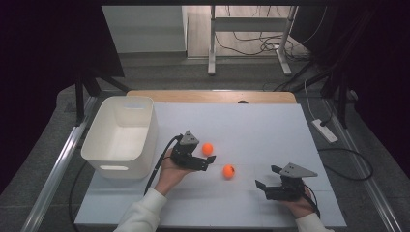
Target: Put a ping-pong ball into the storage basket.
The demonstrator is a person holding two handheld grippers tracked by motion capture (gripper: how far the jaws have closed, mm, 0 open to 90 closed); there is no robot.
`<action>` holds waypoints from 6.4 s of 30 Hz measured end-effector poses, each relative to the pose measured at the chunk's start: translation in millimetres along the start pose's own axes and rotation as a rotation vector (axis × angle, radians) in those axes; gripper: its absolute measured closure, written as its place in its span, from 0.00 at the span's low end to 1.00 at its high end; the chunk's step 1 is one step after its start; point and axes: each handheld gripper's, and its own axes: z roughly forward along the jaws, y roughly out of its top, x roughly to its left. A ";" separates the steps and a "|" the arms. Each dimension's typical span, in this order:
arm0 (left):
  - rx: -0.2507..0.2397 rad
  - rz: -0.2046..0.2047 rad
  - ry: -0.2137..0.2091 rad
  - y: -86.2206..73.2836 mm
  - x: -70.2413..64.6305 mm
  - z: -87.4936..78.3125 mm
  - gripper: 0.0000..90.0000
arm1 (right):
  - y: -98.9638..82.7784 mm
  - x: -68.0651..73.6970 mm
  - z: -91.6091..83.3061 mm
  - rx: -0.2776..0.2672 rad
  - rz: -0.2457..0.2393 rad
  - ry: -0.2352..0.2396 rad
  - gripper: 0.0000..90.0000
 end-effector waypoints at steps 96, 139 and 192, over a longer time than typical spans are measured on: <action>0.152 -0.031 0.015 5.0 27.2 48.5 0.56 | -0.6 -1.1 2.1 0.020 -0.019 -0.014 0.14; 0.069 0.006 0.012 11.2 15.0 16.1 0.56 | -0.8 0.0 3.2 0.027 -0.029 -0.015 0.15; 0.045 0.009 0.031 7.1 17.5 5.8 0.56 | -0.5 1.2 4.8 0.045 -0.035 -0.026 0.16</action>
